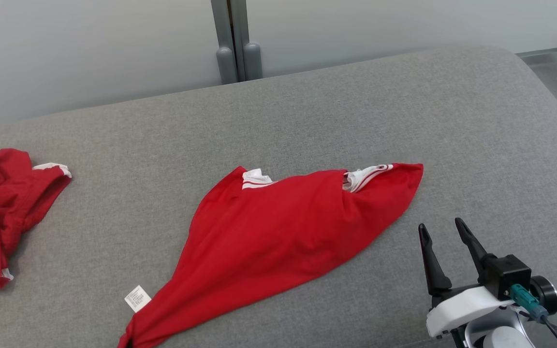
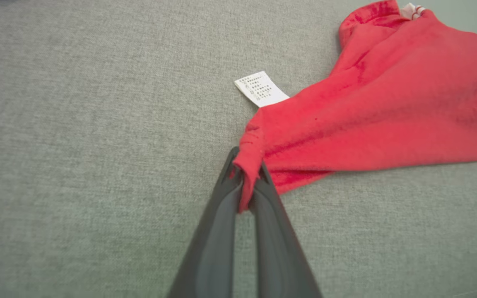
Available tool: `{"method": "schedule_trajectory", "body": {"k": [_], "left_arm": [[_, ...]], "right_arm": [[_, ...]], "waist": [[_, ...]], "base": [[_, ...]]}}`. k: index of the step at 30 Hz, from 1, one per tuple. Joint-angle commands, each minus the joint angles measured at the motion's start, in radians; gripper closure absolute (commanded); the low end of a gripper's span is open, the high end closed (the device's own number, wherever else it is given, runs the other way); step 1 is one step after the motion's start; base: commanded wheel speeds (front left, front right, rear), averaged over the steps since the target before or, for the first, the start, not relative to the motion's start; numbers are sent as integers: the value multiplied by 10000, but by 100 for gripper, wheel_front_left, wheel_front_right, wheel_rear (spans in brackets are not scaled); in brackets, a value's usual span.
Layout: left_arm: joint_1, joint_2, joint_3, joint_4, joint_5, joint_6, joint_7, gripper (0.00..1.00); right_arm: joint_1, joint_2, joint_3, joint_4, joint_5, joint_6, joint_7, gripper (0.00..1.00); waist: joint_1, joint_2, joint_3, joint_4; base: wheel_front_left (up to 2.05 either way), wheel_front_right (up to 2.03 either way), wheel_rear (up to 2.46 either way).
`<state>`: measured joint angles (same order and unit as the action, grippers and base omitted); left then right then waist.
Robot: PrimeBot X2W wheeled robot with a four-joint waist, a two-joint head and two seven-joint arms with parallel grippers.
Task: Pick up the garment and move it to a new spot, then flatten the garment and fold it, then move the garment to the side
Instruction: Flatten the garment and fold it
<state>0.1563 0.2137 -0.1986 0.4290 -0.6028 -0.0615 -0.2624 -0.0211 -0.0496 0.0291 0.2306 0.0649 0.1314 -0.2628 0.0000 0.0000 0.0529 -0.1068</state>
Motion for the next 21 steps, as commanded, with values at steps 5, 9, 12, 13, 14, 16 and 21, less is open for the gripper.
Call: {"method": "schedule_trajectory", "body": {"k": [5, 9, 12, 13, 14, 16, 21], "left_arm": [[236, -328, 639, 264, 268, -243, -33, 0], [335, -420, 1156, 418, 201, -141, -29, 0], [305, -304, 1574, 192, 417, 197, -22, 0], [261, -305, 1728, 5, 501, 338, -20, 0], [228, -331, 1852, -149, 568, 445, -22, 0], [65, -345, 2033, -595, 777, 626, -22, 0], [-803, -457, 1637, -1693, 958, 451, 272, 0]], "right_arm": [[155, -16, 19, 35, 19, -14, -31, 0], [124, -16, -11, 8, 77, -14, -31, 0], [104, -16, -37, -2, 88, -14, -31, 0], [100, -16, -45, -8, 90, -14, -31, 0], [100, -17, -49, -9, 95, -14, -31, 0], [77, -14, -9, 9, 107, -14, -31, 0], [-41, -16, 101, 9, 153, -14, -31, 0]], "waist": [[0, 0, 56, -50], [0, 0, 100, -136], [0, 0, 125, -178], [0, 0, 131, -194], [0, 0, 130, -211], [0, 0, 130, -285], [0, 0, 209, -469]], "base": [[0, 0, 0], [0, 0, 0], [0, 0, 0], [0, 0, 0], [0, 0, 0], [0, 0, 0], [0, 0, 0]]}}
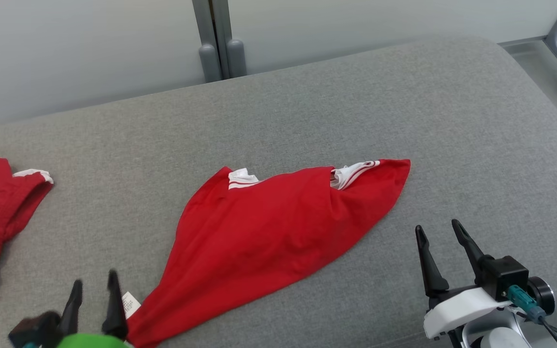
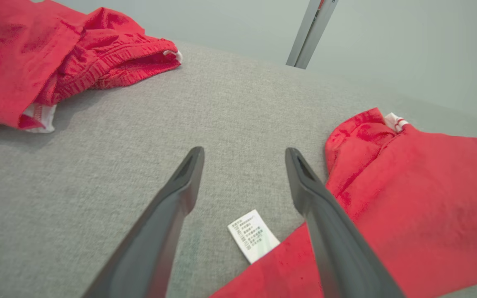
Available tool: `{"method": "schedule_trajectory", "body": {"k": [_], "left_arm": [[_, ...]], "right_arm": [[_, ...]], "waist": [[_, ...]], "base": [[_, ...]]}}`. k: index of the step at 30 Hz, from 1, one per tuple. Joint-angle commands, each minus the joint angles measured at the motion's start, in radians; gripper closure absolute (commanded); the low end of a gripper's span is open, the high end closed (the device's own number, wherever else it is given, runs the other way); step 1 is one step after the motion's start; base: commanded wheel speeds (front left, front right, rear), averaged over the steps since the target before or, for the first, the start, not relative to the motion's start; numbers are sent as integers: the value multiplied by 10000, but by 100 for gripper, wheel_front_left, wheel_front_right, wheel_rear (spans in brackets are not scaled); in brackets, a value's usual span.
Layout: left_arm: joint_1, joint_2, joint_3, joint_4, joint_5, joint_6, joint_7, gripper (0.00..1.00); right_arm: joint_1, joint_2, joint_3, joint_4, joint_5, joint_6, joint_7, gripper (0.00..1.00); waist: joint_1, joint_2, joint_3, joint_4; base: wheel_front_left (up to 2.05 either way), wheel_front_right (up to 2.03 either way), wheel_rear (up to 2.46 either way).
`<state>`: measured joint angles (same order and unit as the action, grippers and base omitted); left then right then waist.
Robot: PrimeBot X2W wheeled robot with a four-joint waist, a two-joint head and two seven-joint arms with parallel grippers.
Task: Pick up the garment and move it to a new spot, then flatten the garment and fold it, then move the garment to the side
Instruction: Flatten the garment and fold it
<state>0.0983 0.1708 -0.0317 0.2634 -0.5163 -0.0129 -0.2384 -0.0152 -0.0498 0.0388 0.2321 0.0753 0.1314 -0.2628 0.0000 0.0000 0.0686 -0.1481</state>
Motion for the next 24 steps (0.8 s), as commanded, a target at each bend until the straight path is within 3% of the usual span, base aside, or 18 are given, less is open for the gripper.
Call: {"method": "schedule_trajectory", "body": {"k": [1, 8, 15, 24], "left_arm": [[-481, -29, -255, -197, 142, -127, 269, 0], [-2487, -84, -1373, -236, 107, -657, 1938, 0], [-4185, -230, -1965, 1080, -171, -901, 3152, 0], [-5467, -105, -2361, 2887, -334, -1078, 3701, 0]], "right_arm": [[-134, -12, 55, -18, 62, -14, -31, 0], [-485, -14, 255, -91, 144, -14, -31, 0], [-655, -9, 313, -197, 204, -14, -31, 0], [-769, -12, 431, -222, 242, -14, -31, 0]], "waist": [[0, 0, 96, -112], [0, 0, 527, -737], [0, 0, 979, -1335], [0, 0, 1293, -1699]], "base": [[0, 0, 0], [0, 0, 0], [0, 0, 0], [0, 0, 0]]}}
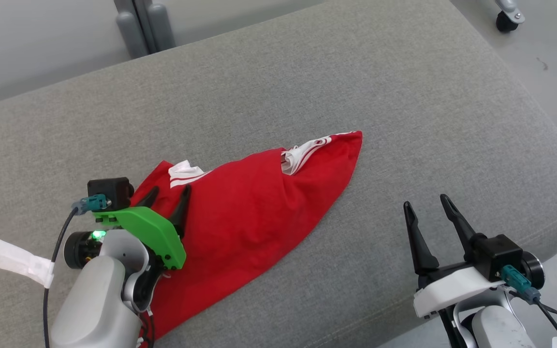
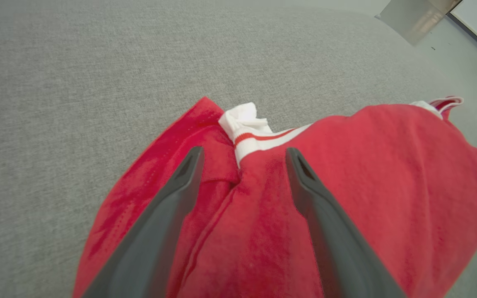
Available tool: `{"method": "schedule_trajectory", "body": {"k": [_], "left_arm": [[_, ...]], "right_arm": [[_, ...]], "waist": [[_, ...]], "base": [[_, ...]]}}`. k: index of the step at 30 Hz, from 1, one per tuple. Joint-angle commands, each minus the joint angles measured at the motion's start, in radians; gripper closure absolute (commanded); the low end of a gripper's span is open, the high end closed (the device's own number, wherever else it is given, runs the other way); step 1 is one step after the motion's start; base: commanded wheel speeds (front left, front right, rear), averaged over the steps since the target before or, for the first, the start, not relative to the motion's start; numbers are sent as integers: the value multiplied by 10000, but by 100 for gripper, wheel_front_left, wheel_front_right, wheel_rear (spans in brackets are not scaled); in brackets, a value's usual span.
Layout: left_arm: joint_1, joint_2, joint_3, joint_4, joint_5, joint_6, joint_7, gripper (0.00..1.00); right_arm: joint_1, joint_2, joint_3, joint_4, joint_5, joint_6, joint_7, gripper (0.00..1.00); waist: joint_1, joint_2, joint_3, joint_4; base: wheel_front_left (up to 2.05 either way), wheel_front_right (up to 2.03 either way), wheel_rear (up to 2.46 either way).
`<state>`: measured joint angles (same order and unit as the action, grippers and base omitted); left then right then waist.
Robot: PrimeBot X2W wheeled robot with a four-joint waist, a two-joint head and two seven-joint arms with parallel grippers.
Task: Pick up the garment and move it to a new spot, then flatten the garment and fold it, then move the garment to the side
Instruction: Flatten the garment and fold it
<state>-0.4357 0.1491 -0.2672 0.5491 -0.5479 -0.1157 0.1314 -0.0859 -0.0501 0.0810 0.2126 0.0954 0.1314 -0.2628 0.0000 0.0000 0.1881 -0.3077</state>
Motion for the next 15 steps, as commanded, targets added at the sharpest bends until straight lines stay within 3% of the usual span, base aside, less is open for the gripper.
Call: {"method": "schedule_trajectory", "body": {"k": [1, 3, 4, 5, 7, 15], "left_arm": [[-215, 135, -35, 204, -35, -69, 14, 0], [-399, 182, -76, 512, -30, -65, -57, 0], [-436, 181, -89, 593, -39, -60, -85, 12], [-509, 154, -120, 733, -85, -76, -111, 56], [-585, 84, -167, 906, -230, -104, -100, 100], [-640, 68, -1065, 410, -611, -166, -746, 100]], "right_arm": [[-78, -8, 15, -26, 49, -14, -31, 0], [-104, -8, 6, -39, 67, -14, -31, 0], [-109, -7, 5, -41, 74, -14, -31, 0], [-118, -7, 7, -33, 84, -14, -31, 0], [-126, -7, 19, -21, 78, -14, -31, 0], [-87, -8, 27, 46, 158, -14, -30, 0]], "waist": [[0, 0, 114, -122], [0, 0, 137, -136], [0, 0, 140, -135], [0, 0, 144, -129], [0, 0, 148, -118], [0, 0, 33, -24]], "base": [[0, 0, 0], [0, 0, 0], [0, 0, 0], [0, 0, 0], [0, 0, 0], [0, 0, 0]]}}
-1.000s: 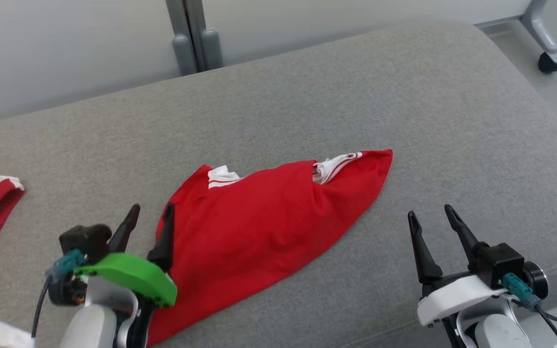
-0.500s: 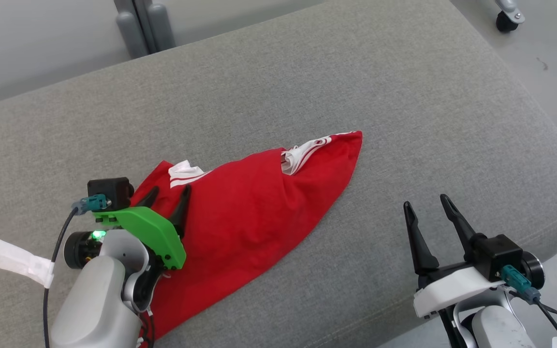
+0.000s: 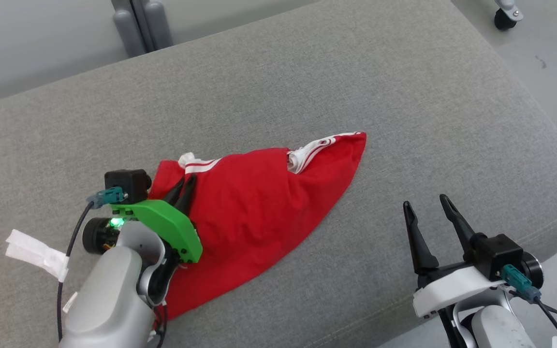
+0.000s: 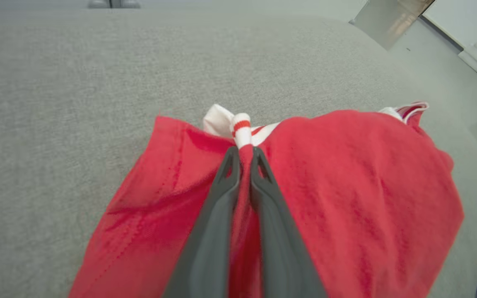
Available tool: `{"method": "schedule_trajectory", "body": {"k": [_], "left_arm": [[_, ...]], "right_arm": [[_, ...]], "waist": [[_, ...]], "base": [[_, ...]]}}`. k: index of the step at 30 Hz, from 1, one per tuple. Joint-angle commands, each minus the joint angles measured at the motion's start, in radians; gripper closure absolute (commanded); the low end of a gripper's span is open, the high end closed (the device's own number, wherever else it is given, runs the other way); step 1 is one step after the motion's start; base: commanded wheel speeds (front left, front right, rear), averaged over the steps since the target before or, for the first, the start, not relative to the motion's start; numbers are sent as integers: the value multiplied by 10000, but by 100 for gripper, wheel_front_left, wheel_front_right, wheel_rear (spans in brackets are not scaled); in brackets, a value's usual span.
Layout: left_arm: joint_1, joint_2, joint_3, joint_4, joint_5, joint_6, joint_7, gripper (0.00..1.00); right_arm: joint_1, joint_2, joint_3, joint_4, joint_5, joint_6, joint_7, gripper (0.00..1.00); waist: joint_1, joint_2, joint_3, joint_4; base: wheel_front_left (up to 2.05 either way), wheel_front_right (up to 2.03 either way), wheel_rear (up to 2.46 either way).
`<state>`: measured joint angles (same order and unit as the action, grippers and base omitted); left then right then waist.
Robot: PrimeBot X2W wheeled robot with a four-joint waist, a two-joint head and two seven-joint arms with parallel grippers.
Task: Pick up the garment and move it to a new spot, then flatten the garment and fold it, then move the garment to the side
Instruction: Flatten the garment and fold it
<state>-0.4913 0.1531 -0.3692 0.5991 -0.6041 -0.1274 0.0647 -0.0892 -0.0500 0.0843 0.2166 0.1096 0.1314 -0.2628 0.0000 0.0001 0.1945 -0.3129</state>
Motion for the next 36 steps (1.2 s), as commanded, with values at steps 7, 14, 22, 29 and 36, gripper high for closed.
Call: {"method": "schedule_trajectory", "body": {"k": [7, 14, 22, 29, 36], "left_arm": [[881, 369, -956, -1965, 118, -50, -793, 100], [2575, 446, -2333, -3673, 879, -44, -1155, 100], [3228, 941, -4397, -3602, 1593, -42, -2045, 76], [3398, 1303, -5359, -3249, 125, -44, -2189, 0], [3102, 1474, -4124, -5202, -1589, 264, -2373, 0]], "right_arm": [[222, -10, -199, 22, -66, -14, -30, 0], [186, -10, -183, 18, -51, -14, -30, 0], [181, -10, -178, 51, -18, -14, -30, 0], [333, -10, -239, 149, -17, -14, -30, 0], [416, -8, -328, 157, -23, -14, -30, 0]], "waist": [[0, -1, -269, 268], [0, -1, -338, 433], [0, -1, -299, 530], [0, -1, -399, 510], [0, -1, -464, 599]], "base": [[0, 0, 0], [0, 0, 0], [0, 0, 0], [0, 0, 0], [0, 0, 0]]}}
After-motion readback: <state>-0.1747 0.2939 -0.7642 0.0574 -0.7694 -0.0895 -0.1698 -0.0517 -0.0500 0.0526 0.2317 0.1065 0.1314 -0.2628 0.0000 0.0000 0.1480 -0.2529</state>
